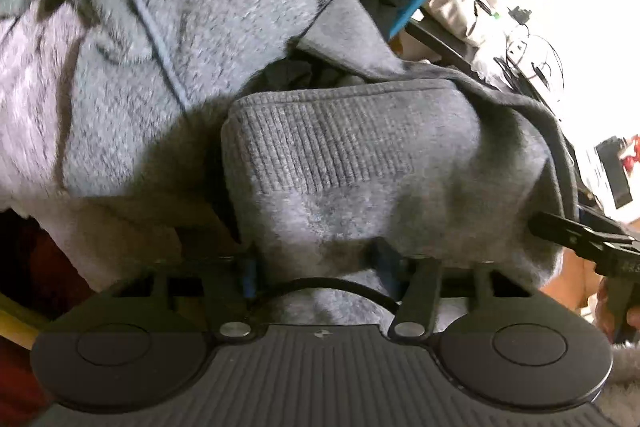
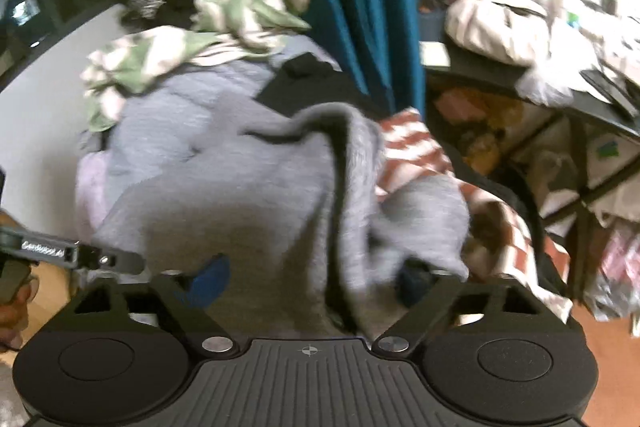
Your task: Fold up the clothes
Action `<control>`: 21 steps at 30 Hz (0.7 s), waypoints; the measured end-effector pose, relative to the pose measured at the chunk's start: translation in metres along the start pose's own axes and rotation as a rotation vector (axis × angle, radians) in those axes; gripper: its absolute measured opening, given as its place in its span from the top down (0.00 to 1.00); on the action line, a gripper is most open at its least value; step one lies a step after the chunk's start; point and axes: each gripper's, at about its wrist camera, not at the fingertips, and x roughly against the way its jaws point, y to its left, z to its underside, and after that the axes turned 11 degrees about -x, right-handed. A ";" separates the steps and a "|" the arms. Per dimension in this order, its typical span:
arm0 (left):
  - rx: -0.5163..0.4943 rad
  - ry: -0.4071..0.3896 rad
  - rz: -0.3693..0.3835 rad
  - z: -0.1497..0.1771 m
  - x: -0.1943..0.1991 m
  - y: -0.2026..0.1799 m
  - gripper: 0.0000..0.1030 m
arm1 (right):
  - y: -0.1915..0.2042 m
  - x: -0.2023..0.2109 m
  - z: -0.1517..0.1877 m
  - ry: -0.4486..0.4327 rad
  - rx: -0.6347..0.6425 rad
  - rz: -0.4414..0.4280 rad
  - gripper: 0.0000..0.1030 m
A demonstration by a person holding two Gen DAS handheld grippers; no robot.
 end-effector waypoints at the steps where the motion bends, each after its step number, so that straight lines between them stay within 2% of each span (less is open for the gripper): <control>1: -0.005 -0.002 0.000 -0.002 0.004 -0.002 0.57 | 0.002 0.000 -0.001 0.002 0.006 -0.003 0.49; 2: -0.005 -0.006 0.002 -0.003 0.007 -0.002 0.61 | 0.004 -0.001 -0.002 0.005 0.013 -0.006 0.55; 3: -0.005 -0.007 0.003 -0.004 0.010 -0.003 0.62 | 0.007 -0.001 -0.003 0.007 0.019 -0.009 0.68; 4: -0.013 -0.007 0.000 -0.005 0.011 -0.004 0.65 | 0.008 -0.003 -0.003 0.013 0.023 -0.006 0.73; 15: -0.084 -0.004 -0.020 -0.009 0.018 -0.014 0.72 | 0.009 -0.002 -0.005 0.002 0.007 -0.013 0.75; 17: -0.094 -0.013 -0.020 -0.010 0.020 -0.016 0.76 | 0.008 -0.001 -0.006 -0.005 0.004 -0.019 0.76; 21: -0.104 -0.065 -0.017 -0.016 0.032 -0.019 0.80 | 0.003 0.009 -0.020 -0.071 -0.029 -0.033 0.82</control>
